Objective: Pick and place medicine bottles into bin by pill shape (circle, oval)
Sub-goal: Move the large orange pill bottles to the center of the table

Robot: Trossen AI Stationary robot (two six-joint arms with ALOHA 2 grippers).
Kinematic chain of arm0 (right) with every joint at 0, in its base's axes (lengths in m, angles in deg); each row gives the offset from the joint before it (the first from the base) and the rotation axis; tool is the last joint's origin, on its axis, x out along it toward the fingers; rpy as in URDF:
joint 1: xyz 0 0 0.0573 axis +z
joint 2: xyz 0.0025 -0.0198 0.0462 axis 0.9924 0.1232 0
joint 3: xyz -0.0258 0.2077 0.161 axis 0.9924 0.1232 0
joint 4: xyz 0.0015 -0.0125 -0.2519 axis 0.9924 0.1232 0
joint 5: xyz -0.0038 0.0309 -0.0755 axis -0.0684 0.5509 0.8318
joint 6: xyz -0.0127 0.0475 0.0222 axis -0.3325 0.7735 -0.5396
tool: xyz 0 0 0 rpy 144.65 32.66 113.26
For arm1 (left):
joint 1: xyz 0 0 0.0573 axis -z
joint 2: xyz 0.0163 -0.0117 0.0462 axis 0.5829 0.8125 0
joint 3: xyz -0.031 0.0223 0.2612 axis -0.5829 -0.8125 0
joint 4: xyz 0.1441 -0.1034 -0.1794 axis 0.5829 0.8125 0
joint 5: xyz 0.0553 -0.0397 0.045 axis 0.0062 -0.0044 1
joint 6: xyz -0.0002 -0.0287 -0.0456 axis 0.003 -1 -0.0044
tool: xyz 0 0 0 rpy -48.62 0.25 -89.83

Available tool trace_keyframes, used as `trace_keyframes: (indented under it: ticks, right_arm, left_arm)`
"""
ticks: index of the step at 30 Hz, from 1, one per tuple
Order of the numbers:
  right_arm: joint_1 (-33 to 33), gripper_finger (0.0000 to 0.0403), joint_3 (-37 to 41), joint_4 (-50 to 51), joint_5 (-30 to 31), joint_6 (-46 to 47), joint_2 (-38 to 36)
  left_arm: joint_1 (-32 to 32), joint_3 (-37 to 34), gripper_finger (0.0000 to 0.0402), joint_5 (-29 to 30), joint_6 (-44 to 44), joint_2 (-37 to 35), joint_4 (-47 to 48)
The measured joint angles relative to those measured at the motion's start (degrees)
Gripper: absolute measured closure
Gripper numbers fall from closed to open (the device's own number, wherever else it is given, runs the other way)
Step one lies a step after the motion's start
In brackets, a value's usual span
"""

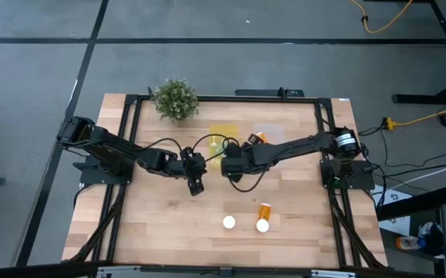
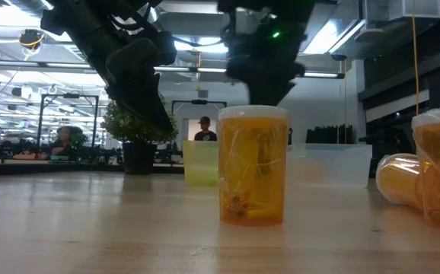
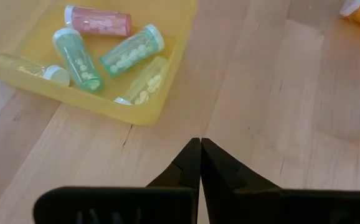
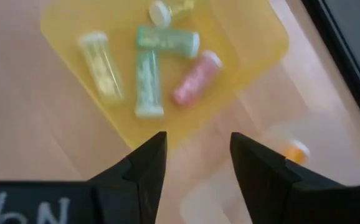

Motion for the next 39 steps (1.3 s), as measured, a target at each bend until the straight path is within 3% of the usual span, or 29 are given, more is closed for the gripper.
trace_keyframes:
  ticks: [7,15,25,31,39]
  right_arm:
    - [5.4,0.0233,0.0,18.9,-1.1,12.4,-4.3]
    - [17.0,0.0234,0.4,34.2,-3.1,32.2,-6.1]
    - [29.8,0.0234,1.0,31.0,-5.8,54.7,-5.9]
    - [33.7,0.0234,1.0,21.3,-11.6,55.9,-5.8]
    - [33.7,0.0234,1.0,16.7,-11.6,55.8,-4.9]
  left_arm:
    - [0.0,0.0,0.0398,0.0,0.0,0.0,0.0]
    - [0.0,0.0,0.0398,0.0,0.0,0.0,0.0]
    - [0.0,0.0,0.0398,0.0,0.0,0.0,0.0]
    - [0.0,0.0,0.0398,0.0,0.0,0.0,-0.1]
    - [0.0,0.0,0.0398,0.0,0.0,0.0,-0.1]
